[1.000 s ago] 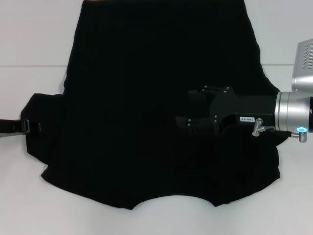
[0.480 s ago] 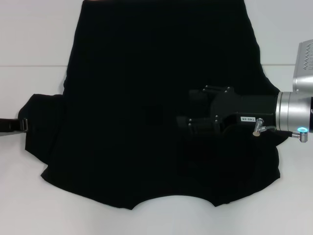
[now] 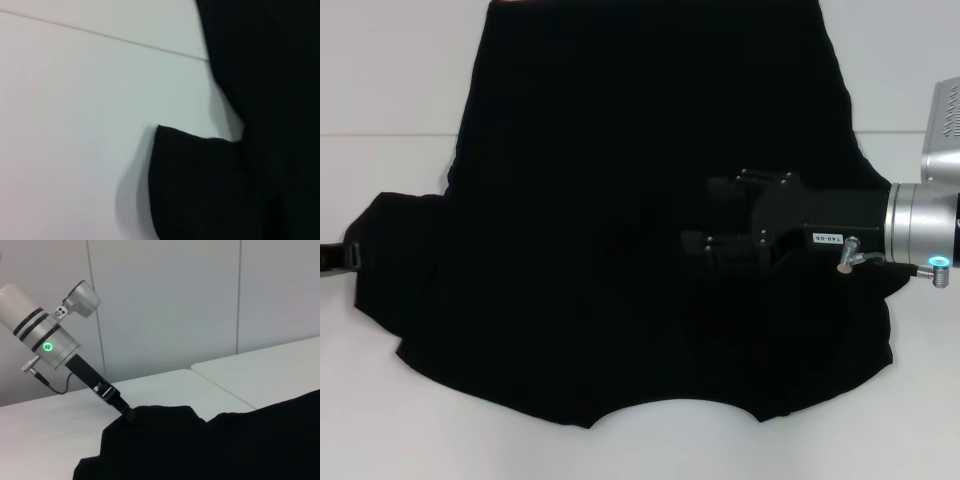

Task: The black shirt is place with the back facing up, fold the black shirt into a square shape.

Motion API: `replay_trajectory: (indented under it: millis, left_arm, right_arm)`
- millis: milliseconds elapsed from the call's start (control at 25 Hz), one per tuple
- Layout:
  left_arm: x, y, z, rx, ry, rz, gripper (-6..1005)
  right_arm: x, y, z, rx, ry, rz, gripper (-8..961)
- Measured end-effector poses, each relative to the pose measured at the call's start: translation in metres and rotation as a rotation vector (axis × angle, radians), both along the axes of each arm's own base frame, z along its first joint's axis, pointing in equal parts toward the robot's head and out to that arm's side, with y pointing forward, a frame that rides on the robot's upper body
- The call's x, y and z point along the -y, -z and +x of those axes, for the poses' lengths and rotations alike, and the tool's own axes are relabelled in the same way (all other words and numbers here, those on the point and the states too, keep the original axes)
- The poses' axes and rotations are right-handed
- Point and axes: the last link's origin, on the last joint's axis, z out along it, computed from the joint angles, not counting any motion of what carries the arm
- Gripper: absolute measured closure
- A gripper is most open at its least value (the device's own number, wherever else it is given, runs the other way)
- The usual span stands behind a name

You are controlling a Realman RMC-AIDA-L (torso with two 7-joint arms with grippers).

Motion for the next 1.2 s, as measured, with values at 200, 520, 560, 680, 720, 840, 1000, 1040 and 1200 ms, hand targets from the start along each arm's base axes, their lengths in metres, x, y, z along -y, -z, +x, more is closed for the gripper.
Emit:
replay_trajectory:
  millis: [200,520,560,680,720,840,1000,1040,1200]
  left_arm:
    - [0.003,-0.011,-0.008,-0.002,-0.018,0.037,997]
    - [0.003,-0.016,-0.012,-0.036,-0.026,0.042,997]
    - [0.003,-0.016,-0.012,-0.035,-0.026,0.041,997]
    - [0.003,-0.016,-0.010,-0.024,-0.022,0.033,996]
    - [0.003,-0.015,-0.009,-0.019,-0.020,0.029,996]
    - [0.001,-0.013,-0.004,-0.008,-0.009,0.016,996]
    - [-0.008,-0.007,0.013,0.030,0.041,-0.005,996]
    - [-0.010,-0.006,0.016,0.032,0.053,-0.008,996]
    - [-0.024,0.002,0.033,0.031,0.102,-0.024,996]
  right_arm:
    - [0.000,0.001,-0.001,-0.012,0.004,0.002,55]
    - [-0.001,0.001,-0.002,-0.027,0.016,0.012,54]
    - [-0.002,0.001,-0.001,-0.026,0.019,0.014,54]
    - [-0.002,0.001,-0.001,-0.026,0.023,0.016,54]
    - [-0.002,0.001,-0.001,-0.026,0.024,0.016,54]
    - [-0.002,0.001,0.000,-0.030,0.026,0.018,54]
    - [-0.002,0.000,0.001,-0.030,0.027,0.022,54]
    - [-0.002,0.000,0.001,-0.030,0.028,0.022,54]
    - [-0.001,-0.001,0.003,-0.029,0.031,0.023,55]
